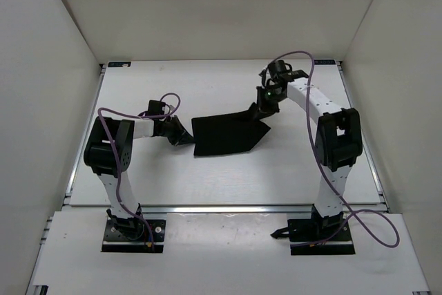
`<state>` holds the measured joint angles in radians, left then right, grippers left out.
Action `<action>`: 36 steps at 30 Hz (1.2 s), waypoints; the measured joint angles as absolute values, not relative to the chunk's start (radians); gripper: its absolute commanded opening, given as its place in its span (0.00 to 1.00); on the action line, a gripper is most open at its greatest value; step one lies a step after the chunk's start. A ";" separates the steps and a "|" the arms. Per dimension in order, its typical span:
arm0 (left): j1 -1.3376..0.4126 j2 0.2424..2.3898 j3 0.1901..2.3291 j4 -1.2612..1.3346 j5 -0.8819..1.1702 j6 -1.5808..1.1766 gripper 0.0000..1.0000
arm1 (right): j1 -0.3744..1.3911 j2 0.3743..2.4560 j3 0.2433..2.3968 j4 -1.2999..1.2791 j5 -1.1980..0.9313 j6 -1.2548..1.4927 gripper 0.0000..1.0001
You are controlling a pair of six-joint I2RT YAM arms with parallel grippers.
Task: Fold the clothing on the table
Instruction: Fold the skirt
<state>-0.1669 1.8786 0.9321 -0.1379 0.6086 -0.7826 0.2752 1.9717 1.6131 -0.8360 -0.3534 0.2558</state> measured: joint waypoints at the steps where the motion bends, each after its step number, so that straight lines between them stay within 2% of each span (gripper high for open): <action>1: -0.168 1.881 0.932 -0.134 0.609 -0.786 0.00 | 0.296 1.968 1.641 -0.841 -0.359 0.272 0.00; 13: -0.180 1.892 0.932 -0.096 0.615 -0.806 0.00 | 0.521 1.969 1.788 -0.798 -0.408 0.505 0.00; 24: -0.181 1.895 0.928 -0.073 0.619 -0.813 0.02 | 0.622 2.067 1.822 -0.717 -0.439 0.592 0.00; 27: -0.181 1.895 0.925 -0.068 0.621 -0.813 0.05 | 0.637 2.118 1.846 -0.706 -0.454 0.599 0.03; 28: -0.181 1.895 0.924 -0.066 0.621 -0.813 0.05 | 0.642 2.133 1.851 -0.698 -0.463 0.599 0.07; 32: -0.181 1.895 0.920 -0.057 0.624 -0.814 0.08 | 0.655 2.172 1.853 -0.657 -0.537 0.601 0.30; 36: -0.178 1.895 0.910 -0.041 0.631 -0.824 0.13 | 0.665 2.171 1.852 -0.579 -0.620 0.597 0.38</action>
